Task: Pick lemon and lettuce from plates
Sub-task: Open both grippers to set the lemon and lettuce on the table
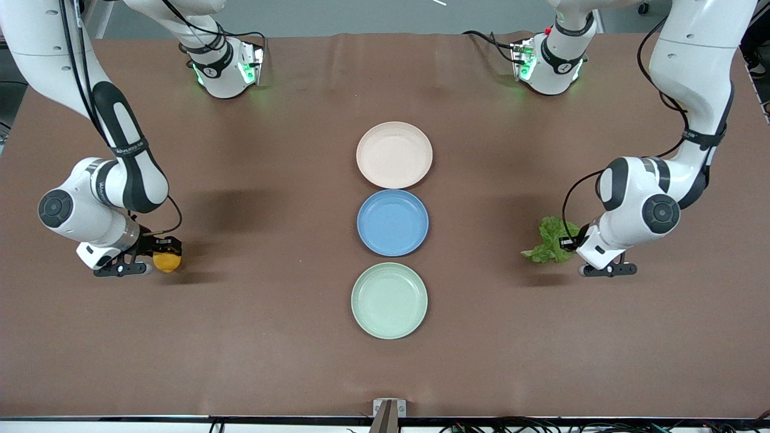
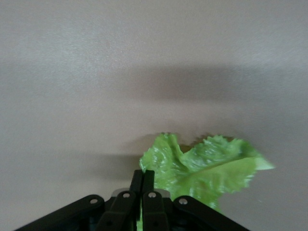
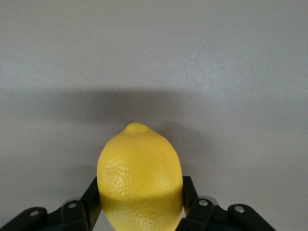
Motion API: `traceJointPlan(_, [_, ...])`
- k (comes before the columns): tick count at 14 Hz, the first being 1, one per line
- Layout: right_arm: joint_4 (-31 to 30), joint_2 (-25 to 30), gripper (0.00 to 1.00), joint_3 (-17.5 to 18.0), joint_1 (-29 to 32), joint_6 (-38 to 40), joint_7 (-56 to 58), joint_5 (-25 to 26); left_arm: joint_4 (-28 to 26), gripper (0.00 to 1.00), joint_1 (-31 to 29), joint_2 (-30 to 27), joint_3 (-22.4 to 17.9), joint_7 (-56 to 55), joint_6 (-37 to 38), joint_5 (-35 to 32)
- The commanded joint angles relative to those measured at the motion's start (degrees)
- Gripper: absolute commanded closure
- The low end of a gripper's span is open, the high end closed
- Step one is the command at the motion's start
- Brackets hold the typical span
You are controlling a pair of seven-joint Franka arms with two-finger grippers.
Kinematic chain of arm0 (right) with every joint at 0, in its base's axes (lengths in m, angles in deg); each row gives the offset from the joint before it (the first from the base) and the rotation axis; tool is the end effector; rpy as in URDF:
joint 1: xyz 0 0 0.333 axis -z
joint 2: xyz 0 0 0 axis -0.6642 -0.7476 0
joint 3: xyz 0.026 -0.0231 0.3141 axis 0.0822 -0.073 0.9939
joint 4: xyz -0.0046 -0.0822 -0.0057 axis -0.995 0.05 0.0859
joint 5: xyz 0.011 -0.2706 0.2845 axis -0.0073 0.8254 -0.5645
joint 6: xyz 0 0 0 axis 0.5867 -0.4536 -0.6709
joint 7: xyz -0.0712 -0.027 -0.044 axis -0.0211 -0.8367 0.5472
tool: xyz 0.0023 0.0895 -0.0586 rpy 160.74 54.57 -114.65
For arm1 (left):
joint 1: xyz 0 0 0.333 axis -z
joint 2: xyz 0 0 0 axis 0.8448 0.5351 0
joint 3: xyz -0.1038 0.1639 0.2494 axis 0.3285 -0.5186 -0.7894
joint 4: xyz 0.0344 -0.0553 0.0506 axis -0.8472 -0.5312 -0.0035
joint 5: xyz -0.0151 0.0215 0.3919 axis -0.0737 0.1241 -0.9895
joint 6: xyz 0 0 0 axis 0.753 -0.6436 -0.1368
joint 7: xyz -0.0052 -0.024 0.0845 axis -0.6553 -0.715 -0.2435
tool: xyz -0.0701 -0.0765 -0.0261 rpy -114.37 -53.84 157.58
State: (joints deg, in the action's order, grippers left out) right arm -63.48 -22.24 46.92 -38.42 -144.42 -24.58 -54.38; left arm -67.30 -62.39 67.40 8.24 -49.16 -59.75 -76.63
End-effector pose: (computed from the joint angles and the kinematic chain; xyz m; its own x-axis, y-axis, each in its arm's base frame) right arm 0.5985 -0.0804 0.2032 0.9980 0.0618 -0.0112 0.0615 -0.9977 -0.0288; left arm 0.6026 -0.0383 0.1995 0.9965 0.0261 -0.0798 0.0280 -0.9993 0.0230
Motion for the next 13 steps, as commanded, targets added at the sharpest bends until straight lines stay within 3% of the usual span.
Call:
traceJointPlan(1, [0.51, -0.63, 1.0, 1.43, 1.01, -0.24, 1.38, -2.01, -0.7, 0.93, -1.33, -0.17, 0.39, 1.42, -0.86, -1.63])
traceJointPlan(2, [0.51, -0.63, 1.0, 1.43, 1.01, -0.24, 1.99, -2.09, -0.88, 0.81, -1.42, -0.26, 0.48, 1.51, -0.77, -1.63])
traceJointPlan(3, [0.51, -0.71, 1.0, 1.43, 1.01, -0.24, 2.26, -2.1, -0.88, 0.53, -1.42, -0.52, 0.48, 1.51, -0.34, -1.63])
traceJointPlan(4, [0.42, -0.72, 1.0, 1.52, 0.93, -0.15, 2.35, -2.1, -0.88, 0.06, -1.33, -1.04, 0.48, 1.77, 0.01, -1.71])
traceJointPlan(5, [0.42, -0.72, 0.98, 1.52, 0.93, -0.15, 2.26, -2.1, -0.79, 0.0, -1.33, -2.27, 0.48, 2.03, 1.32, -1.63])
traceJointPlan(6, [0.51, -0.72, 0.89, 1.43, 0.93, 0.02, 2.35, -2.1, -0.62, 0.0, -1.33, -3.5, 0.66, 2.12, 3.95, -1.63])
traceJointPlan(7, [0.59, -0.72, 0.48, 1.43, 0.84, 0.11, 2.7, -2.1, -0.53, 0.0, -1.42, -5.77, 0.66, 2.21, 7.28, -1.63])
traceJointPlan(8, [0.86, -0.72, 0.0, 1.43, 0.84, 0.29, 2.79, -2.1, -0.35, 0.0, -1.33, -8.06, 0.74, 2.39, 10.53, -1.63])
traceJointPlan(11, [3.13, 0.33, 0.0, 1.43, 0.23, 4.22, 2.09, -2.1, -0.17, 0.0, -1.24, -14.91, 1.01, 2.39, 16.18, -1.37])
traceJointPlan(13, [6.29, 2.17, 0.0, 1.43, -0.13, 11.94, -0.27, -2.1, 0.0, 0.0, -1.15, -20.44, 1.01, 2.22, 19.51, -0.84])
